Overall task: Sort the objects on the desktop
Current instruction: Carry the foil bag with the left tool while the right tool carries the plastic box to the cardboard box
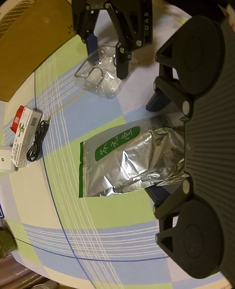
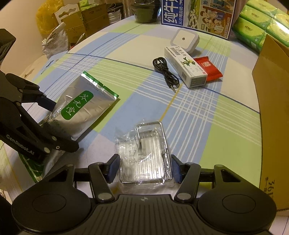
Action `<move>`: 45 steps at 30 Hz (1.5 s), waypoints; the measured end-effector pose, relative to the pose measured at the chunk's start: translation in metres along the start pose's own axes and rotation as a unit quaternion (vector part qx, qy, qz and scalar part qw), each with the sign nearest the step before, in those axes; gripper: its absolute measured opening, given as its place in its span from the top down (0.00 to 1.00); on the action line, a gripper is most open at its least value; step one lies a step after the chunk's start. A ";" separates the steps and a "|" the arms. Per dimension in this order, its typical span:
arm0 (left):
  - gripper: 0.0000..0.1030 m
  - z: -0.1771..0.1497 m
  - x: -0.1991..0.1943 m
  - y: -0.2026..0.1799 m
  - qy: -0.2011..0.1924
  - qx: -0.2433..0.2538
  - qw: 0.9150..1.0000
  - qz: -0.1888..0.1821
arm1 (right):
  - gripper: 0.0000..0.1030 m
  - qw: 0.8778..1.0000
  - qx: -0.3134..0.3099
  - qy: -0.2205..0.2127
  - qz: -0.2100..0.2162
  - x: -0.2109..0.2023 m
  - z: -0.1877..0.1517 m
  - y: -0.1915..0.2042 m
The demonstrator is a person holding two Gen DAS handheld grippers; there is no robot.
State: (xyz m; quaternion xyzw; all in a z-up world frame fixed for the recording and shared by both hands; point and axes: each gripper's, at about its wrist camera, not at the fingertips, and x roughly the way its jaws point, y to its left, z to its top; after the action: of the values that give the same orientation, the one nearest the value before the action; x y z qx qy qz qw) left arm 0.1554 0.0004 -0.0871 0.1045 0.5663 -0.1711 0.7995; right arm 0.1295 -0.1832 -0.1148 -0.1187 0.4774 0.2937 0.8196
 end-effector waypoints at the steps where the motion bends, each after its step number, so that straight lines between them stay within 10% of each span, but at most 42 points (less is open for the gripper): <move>1: 0.32 0.001 -0.001 -0.001 0.001 0.007 1.000 0.009 | 0.44 1.000 0.001 0.000 0.000 0.000 0.000 0.000; 6: 0.50 0.002 -0.008 0.000 0.002 0.005 1.000 -0.004 | 0.40 1.000 0.000 0.002 0.002 0.001 0.000 0.000; 27: 0.35 -0.006 -0.005 0.000 0.006 0.003 1.000 0.000 | 0.49 1.000 0.010 -0.003 0.001 -0.003 0.001 0.004; 33: 0.54 -0.005 -0.012 0.002 0.006 -0.007 1.000 -0.006 | 0.50 0.999 0.024 -0.031 -0.003 -0.013 0.004 0.005; 45: 0.56 0.004 -0.059 -0.005 0.000 0.003 1.000 -0.010 | 0.50 0.994 0.073 -0.077 -0.015 -0.049 -0.004 0.000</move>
State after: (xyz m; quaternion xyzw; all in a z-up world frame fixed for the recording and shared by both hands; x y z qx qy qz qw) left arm 0.1390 0.0040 -0.0304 0.1013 0.5669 -0.1809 0.7973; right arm 0.1078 -0.2030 -0.0751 -0.0428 0.4312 0.2545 0.8646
